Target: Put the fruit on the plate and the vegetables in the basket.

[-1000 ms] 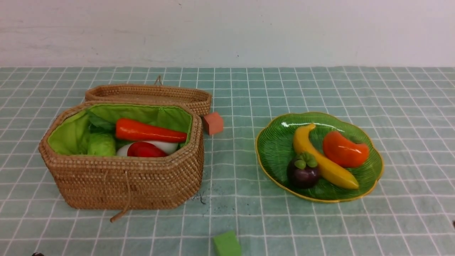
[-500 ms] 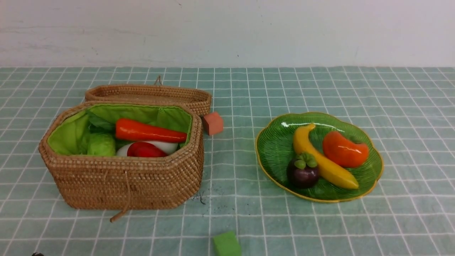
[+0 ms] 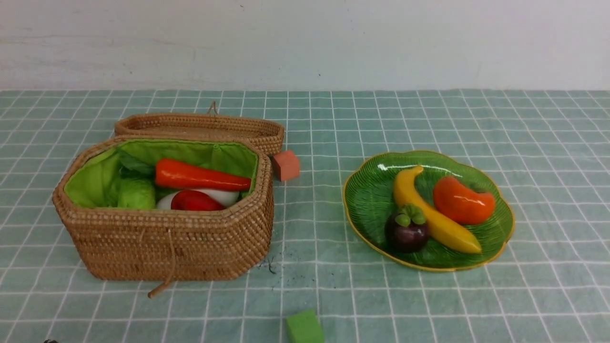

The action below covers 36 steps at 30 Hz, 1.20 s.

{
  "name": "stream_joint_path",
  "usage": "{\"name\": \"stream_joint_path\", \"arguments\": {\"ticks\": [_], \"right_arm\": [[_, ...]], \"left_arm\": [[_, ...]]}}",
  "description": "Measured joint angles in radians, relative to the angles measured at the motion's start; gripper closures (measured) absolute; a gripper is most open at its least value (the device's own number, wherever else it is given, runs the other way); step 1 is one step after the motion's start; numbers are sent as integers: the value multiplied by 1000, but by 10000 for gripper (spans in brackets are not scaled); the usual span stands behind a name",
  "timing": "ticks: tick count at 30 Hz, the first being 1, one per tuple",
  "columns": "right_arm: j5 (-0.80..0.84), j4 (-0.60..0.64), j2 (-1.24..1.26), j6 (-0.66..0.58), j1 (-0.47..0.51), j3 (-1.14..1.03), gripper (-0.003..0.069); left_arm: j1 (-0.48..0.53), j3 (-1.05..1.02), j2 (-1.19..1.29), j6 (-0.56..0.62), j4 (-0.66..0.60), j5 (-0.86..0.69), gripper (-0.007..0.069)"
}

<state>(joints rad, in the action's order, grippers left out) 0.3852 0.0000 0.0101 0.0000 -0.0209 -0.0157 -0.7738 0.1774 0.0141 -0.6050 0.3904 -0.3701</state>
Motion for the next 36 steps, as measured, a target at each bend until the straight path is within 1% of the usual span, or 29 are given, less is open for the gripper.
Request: {"name": "stream_joint_path", "arguments": {"ticks": [15, 20, 22, 24, 26, 27, 28, 29, 31, 32, 34, 36], "right_arm": [[-1, 0, 0, 0, 0, 0, 652], [-1, 0, 0, 0, 0, 0, 644], [-1, 0, 0, 0, 0, 0, 643], [-1, 0, 0, 0, 0, 0, 642], [-2, 0, 0, 0, 0, 0, 642], [-2, 0, 0, 0, 0, 0, 642], [-2, 0, 0, 0, 0, 0, 642], [-2, 0, 0, 0, 0, 0, 642], [-2, 0, 0, 0, 0, 0, 638], [-2, 0, 0, 0, 0, 0, 638], [-2, 0, 0, 0, 0, 0, 636], [-2, 0, 0, 0, 0, 0, 634]], "left_arm": [[0, 0, 0, 1, 1, -4, 617], [9, 0, 0, 7, 80, -31, 613], [30, -1, 0, 7, 80, -30, 613], [121, -6, 0, 19, 34, -10, 622], [247, -11, 0, 73, -60, 27, 638], [272, -12, 0, 89, -78, 35, 638], [322, -14, 0, 127, -105, 55, 638], [397, -22, 0, 188, -166, 89, 638], [511, -47, -11, 276, -237, 142, 638], [531, -55, -15, 290, -252, 152, 638], [645, -140, -23, 333, -337, 205, 638], [681, -180, -23, 337, -363, 208, 638]]}}
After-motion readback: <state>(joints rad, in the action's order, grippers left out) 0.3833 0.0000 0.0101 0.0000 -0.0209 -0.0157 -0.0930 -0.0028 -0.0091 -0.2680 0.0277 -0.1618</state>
